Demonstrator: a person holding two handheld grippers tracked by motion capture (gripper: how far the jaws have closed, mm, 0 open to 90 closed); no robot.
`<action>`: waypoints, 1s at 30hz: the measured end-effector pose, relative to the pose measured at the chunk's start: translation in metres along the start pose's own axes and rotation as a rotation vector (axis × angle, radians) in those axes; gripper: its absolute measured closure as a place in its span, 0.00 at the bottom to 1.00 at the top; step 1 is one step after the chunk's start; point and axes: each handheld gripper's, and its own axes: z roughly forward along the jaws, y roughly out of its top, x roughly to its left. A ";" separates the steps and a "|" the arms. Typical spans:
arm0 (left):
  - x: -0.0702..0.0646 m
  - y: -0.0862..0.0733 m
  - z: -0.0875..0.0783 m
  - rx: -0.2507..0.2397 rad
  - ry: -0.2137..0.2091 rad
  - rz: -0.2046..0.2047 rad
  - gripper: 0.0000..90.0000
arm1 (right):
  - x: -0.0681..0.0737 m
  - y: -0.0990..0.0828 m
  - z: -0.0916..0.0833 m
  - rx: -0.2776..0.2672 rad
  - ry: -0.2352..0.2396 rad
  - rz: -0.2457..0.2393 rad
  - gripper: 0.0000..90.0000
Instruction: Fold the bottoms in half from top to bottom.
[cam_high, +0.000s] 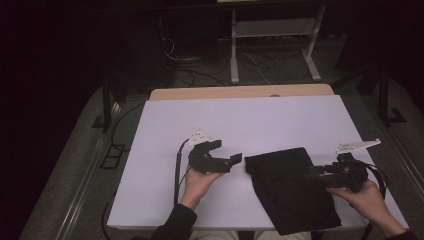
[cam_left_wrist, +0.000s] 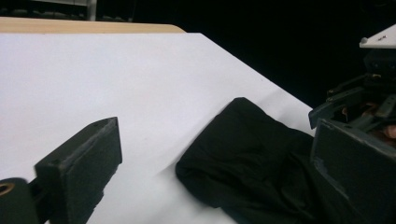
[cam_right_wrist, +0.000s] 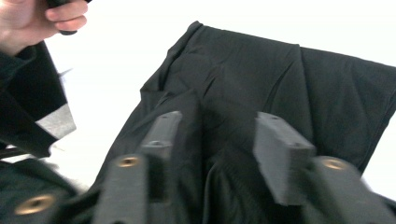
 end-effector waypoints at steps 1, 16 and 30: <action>0.001 0.000 -0.001 0.002 0.006 0.011 0.00 | 0.000 0.002 0.002 0.000 -0.007 -0.004 0.65; 0.009 -0.001 -0.017 0.003 0.035 0.091 0.00 | -0.001 0.018 0.044 0.116 0.009 -0.022 0.98; 0.015 -0.007 -0.013 0.027 0.051 0.093 0.00 | 0.001 0.020 0.067 0.180 0.130 -0.007 0.98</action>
